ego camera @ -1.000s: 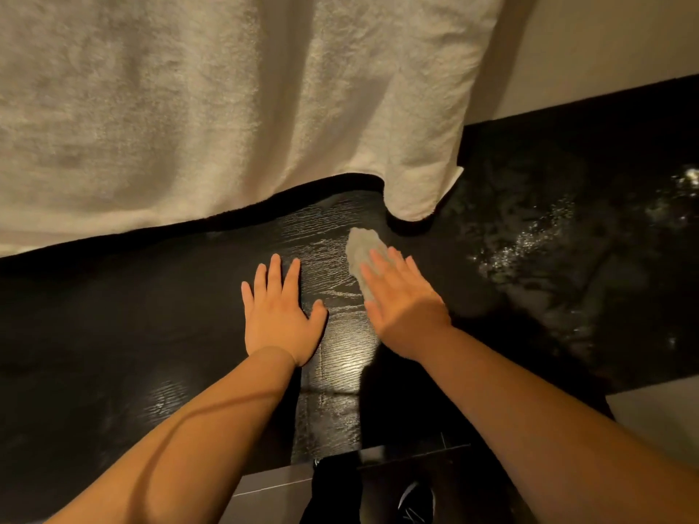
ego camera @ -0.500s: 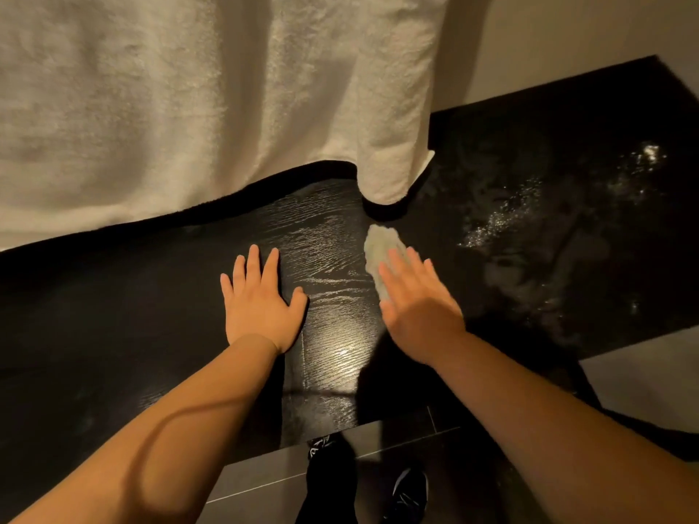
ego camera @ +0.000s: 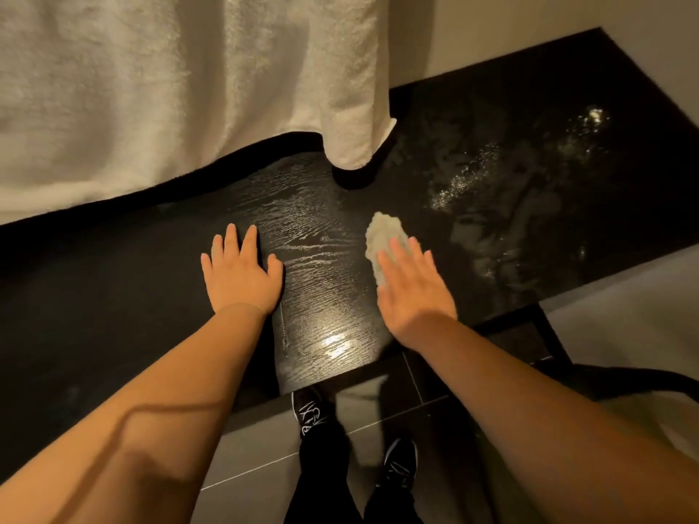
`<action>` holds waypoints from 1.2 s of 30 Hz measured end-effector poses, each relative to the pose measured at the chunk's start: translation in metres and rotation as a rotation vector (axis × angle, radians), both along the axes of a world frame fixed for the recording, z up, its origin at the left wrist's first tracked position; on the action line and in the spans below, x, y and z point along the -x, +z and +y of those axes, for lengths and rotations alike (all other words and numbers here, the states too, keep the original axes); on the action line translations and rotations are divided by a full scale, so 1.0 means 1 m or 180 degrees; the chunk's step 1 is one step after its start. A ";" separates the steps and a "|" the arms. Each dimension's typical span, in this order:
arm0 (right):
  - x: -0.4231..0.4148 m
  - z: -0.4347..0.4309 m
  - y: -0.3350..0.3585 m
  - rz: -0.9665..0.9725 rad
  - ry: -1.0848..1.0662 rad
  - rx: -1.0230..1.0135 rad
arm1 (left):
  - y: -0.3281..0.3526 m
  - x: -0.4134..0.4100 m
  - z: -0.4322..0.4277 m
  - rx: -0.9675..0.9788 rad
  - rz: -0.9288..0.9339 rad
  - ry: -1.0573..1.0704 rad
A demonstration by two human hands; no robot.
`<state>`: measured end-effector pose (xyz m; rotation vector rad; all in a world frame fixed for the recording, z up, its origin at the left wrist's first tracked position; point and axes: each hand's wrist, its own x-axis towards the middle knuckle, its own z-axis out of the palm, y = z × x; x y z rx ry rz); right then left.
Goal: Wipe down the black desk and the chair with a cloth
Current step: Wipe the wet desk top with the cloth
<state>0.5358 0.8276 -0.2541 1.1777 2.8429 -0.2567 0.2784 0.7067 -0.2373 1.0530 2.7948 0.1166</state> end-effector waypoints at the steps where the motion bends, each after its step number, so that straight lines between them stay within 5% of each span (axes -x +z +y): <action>1: -0.002 -0.019 -0.002 -0.0039 0.0279 0.0054 | 0.002 -0.005 0.000 -0.0002 -0.0035 0.0035; 5: -0.044 -0.017 0.004 -0.0032 0.0733 0.0164 | 0.003 -0.040 -0.014 0.0024 -0.0160 -0.0005; 10: -0.104 0.062 0.017 -0.0168 -0.0477 0.0109 | 0.001 -0.080 -0.023 0.0150 -0.0246 -0.0231; 14: -0.086 0.046 0.021 -0.0121 -0.1127 0.0099 | 0.006 -0.097 -0.007 0.0239 -0.0315 -0.0455; 22: -0.075 0.001 0.015 -0.0127 0.0368 0.0026 | 0.002 -0.140 0.056 0.0375 -0.0409 -0.1010; 30: -0.116 0.072 0.009 -0.0170 -0.1204 0.0018 | -0.004 -0.143 0.056 0.0298 -0.0182 -0.0970; 36: -0.090 0.020 0.009 -0.0145 0.0143 0.0140 | -0.002 -0.143 0.058 0.0290 -0.0178 -0.0958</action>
